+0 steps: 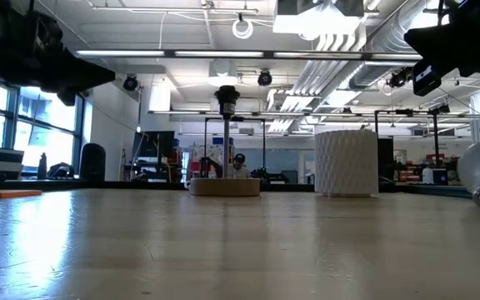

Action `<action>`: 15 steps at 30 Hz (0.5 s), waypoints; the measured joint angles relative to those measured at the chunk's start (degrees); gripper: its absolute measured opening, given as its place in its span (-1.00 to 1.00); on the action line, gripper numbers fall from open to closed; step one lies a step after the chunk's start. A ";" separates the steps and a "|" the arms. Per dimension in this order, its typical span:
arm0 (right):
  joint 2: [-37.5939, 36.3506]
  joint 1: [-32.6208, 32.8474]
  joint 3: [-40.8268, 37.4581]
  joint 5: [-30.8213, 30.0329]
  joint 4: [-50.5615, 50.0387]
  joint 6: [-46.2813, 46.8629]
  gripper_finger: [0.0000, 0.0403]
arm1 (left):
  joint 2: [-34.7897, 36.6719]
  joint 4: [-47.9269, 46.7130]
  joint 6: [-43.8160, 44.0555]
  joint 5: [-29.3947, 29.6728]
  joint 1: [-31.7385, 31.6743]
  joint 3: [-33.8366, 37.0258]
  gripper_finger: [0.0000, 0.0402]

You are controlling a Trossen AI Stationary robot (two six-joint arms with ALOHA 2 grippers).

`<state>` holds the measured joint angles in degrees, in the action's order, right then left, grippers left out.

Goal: Screw lightbulb
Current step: Return to Home Position

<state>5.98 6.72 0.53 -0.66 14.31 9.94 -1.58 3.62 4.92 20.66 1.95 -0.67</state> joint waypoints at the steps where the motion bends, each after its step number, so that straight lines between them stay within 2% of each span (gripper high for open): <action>1: 0.00 0.00 -0.01 0.56 -0.08 -0.64 -0.92 | 0.25 -0.20 -2.01 0.08 0.81 -0.02 -1.00; 5: 0.00 0.00 -0.01 4.37 -1.39 -3.25 -0.92 | 0.41 -0.83 -6.44 -9.35 2.29 0.00 -1.00; 7: 0.01 0.02 -0.01 5.62 -2.39 -3.54 -0.92 | 0.39 -0.37 -6.60 -12.22 2.30 0.00 -1.00; 15: 0.00 0.01 -0.01 2.69 -6.85 -2.27 -0.92 | 0.37 -2.01 -6.96 -12.58 1.82 -0.02 -1.00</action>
<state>5.98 6.73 0.51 2.02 7.46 7.67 -1.21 1.61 -2.04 8.08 3.77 -0.69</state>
